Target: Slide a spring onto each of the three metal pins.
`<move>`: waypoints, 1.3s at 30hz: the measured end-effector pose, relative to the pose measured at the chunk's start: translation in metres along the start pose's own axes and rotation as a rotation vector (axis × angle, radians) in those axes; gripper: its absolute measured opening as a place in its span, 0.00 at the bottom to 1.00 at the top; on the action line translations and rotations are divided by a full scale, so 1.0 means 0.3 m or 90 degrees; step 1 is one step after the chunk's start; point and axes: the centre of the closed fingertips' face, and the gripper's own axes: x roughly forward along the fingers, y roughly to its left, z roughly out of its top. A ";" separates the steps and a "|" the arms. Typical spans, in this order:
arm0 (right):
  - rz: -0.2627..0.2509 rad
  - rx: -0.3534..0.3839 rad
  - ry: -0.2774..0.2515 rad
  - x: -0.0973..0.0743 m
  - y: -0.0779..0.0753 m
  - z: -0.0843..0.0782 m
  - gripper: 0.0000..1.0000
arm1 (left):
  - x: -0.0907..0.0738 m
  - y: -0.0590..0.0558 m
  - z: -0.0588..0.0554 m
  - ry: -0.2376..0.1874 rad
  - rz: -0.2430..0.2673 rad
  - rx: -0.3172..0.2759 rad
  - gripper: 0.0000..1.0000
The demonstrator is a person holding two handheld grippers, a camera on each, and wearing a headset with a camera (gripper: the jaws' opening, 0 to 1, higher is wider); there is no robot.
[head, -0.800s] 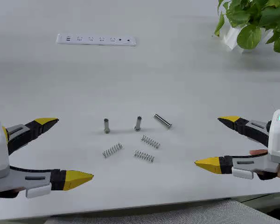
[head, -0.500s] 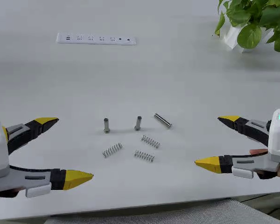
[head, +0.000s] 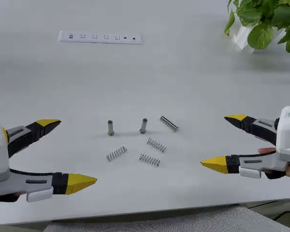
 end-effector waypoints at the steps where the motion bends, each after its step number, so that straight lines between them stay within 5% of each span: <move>1: 0.003 -0.004 0.002 0.007 -0.006 0.008 0.84 | 0.000 0.000 0.000 0.000 0.000 0.000 0.98; 19: 0.039 -0.037 0.041 0.162 -0.084 0.089 0.68 | 0.005 0.023 -0.004 -0.009 0.004 -0.010 0.98; 28: 0.044 -0.026 0.087 0.243 -0.107 0.095 0.54 | 0.003 0.031 0.001 -0.017 0.003 -0.015 0.98; 39: 0.040 -0.002 0.182 0.352 -0.132 0.055 0.42 | -0.003 0.040 -0.009 -0.022 0.002 -0.027 0.98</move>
